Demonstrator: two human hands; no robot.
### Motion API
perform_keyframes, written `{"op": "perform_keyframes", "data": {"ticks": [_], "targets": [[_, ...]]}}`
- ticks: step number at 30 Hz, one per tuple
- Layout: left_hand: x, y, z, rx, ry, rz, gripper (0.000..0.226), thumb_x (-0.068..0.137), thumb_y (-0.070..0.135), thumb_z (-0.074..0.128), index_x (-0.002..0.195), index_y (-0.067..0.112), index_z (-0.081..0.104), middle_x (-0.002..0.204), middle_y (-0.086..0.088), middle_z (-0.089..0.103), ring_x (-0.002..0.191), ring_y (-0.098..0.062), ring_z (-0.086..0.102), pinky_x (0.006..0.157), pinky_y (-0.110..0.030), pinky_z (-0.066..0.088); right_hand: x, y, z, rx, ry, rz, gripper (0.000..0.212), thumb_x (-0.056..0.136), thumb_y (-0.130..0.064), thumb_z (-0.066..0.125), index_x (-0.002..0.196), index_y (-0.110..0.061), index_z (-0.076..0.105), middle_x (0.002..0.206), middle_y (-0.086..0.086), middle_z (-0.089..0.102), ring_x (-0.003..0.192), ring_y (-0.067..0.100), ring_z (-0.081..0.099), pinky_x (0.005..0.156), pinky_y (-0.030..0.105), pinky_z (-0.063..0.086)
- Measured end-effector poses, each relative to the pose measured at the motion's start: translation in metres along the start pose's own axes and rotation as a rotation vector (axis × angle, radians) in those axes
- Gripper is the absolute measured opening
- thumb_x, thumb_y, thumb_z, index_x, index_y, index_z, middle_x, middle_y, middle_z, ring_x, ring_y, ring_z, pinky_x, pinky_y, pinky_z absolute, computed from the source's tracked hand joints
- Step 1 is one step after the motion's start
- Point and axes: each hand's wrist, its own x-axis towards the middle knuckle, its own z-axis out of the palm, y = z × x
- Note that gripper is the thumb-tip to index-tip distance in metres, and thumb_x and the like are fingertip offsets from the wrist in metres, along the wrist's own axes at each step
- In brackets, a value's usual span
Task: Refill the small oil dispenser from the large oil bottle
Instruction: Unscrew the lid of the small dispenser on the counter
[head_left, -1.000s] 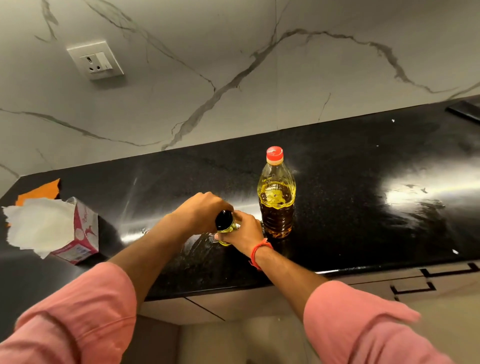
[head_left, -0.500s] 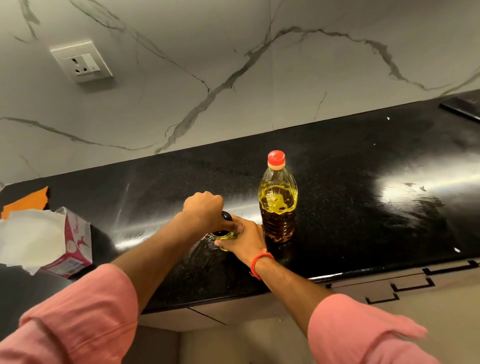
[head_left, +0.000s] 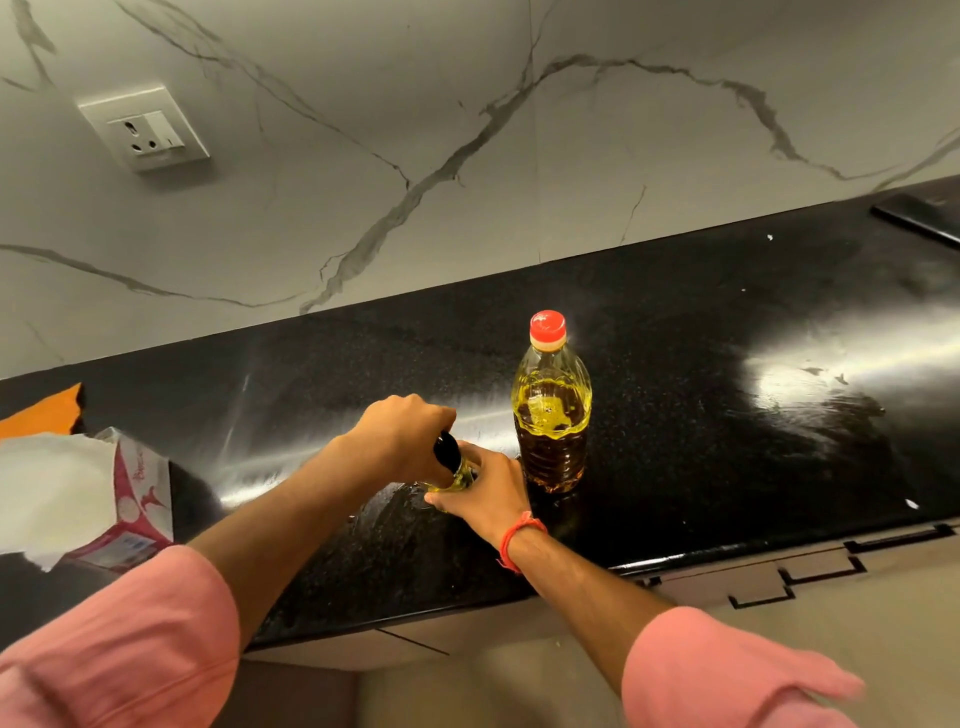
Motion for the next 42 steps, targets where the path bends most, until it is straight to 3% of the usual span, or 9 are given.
{"op": "perform_keyframes", "data": {"ticks": [7, 11, 18, 21, 23, 26, 31, 38, 42], "targets": [[0.001, 0.0, 0.0, -0.151, 0.1, -0.224, 0.06, 0.076, 0.075, 0.065, 0.092, 0.017, 0.065, 0.079, 0.0, 0.067, 0.071, -0.02, 0.066, 0.066, -0.034, 0.061, 0.0, 0.004, 0.001, 0.004, 0.003, -0.03, 0.051, 0.064, -0.031, 0.094, 0.111, -0.027, 0.076, 0.096, -0.011, 0.079, 0.093, 0.002, 0.071, 0.085, 0.023, 0.057], [-0.013, -0.017, -0.009, -0.35, 0.061, -0.245, 0.05, 0.078, 0.068, 0.069, 0.095, 0.021, 0.062, 0.08, 0.002, 0.071, 0.066, -0.014, 0.072, 0.066, -0.037, 0.065, 0.001, 0.006, 0.002, 0.024, -0.005, -0.043, 0.053, 0.064, -0.03, 0.095, 0.113, -0.028, 0.075, 0.093, -0.013, 0.079, 0.09, -0.001, 0.071, 0.086, 0.026, 0.06], [-0.046, -0.051, 0.001, -0.9, 0.003, -0.301, 0.033, 0.084, 0.048, 0.077, 0.104, 0.028, 0.06, 0.089, -0.002, 0.073, 0.062, -0.012, 0.075, 0.056, -0.028, 0.061, 0.001, 0.007, 0.004, 0.024, -0.007, -0.039, 0.056, 0.064, -0.029, 0.096, 0.116, -0.027, 0.074, 0.096, -0.013, 0.078, 0.092, -0.002, 0.071, 0.087, 0.023, 0.06], [-0.061, -0.062, 0.016, -1.152, 0.093, -0.347, 0.02, 0.089, 0.039, 0.075, 0.103, 0.031, 0.064, 0.09, -0.005, 0.073, 0.062, -0.011, 0.073, 0.052, -0.026, 0.05, 0.0, 0.007, 0.003, 0.019, -0.009, -0.032, 0.057, 0.064, -0.029, 0.096, 0.117, -0.027, 0.075, 0.096, -0.013, 0.078, 0.092, -0.002, 0.07, 0.084, 0.017, 0.057], [-0.068, -0.063, 0.033, -1.298, 0.208, -0.39, 0.016, 0.09, 0.035, 0.074, 0.102, 0.03, 0.065, 0.09, -0.005, 0.073, 0.064, -0.013, 0.07, 0.054, -0.026, 0.045, -0.001, 0.005, 0.001, 0.012, -0.008, -0.015, 0.056, 0.064, -0.028, 0.096, 0.116, -0.026, 0.075, 0.094, -0.014, 0.077, 0.089, -0.002, 0.068, 0.077, 0.004, 0.049], [-0.069, -0.056, 0.066, -1.436, 0.379, -0.476, 0.024, 0.09, 0.033, 0.075, 0.107, 0.019, 0.066, 0.091, -0.006, 0.072, 0.074, -0.019, 0.065, 0.056, -0.02, 0.046, -0.001, 0.004, 0.001, 0.0, 0.004, -0.01, 0.055, 0.064, -0.027, 0.096, 0.116, -0.026, 0.076, 0.09, -0.014, 0.075, 0.087, -0.001, 0.066, 0.069, -0.005, 0.04], [-0.058, -0.044, 0.127, -1.29, 0.427, -0.619, 0.042, 0.086, 0.042, 0.078, 0.118, 0.023, 0.059, 0.109, -0.001, 0.068, 0.1, -0.024, 0.066, 0.089, -0.04, 0.054, -0.002, 0.004, 0.002, -0.021, 0.02, -0.032, 0.055, 0.065, -0.025, 0.096, 0.117, -0.023, 0.076, 0.094, -0.007, 0.078, 0.086, 0.0, 0.065, 0.07, -0.006, 0.04], [-0.055, -0.04, 0.162, -0.844, 0.439, -0.605, 0.06, 0.077, 0.049, 0.082, 0.123, 0.028, 0.05, 0.114, -0.004, 0.073, 0.108, -0.03, 0.068, 0.088, -0.047, 0.055, -0.005, 0.003, 0.002, -0.068, 0.047, -0.028, 0.058, 0.067, -0.026, 0.094, 0.121, -0.025, 0.074, 0.1, -0.007, 0.078, 0.091, 0.001, 0.063, 0.074, -0.003, 0.042], [-0.052, -0.04, 0.163, -0.758, 0.446, -0.596, 0.065, 0.076, 0.05, 0.083, 0.127, 0.026, 0.05, 0.118, -0.005, 0.073, 0.111, -0.03, 0.067, 0.091, -0.047, 0.051, -0.004, 0.005, 0.008, -0.085, 0.067, -0.019, 0.064, 0.067, -0.029, 0.093, 0.126, -0.028, 0.069, 0.105, -0.01, 0.077, 0.105, 0.01, 0.067, 0.097, 0.031, 0.055]]}}
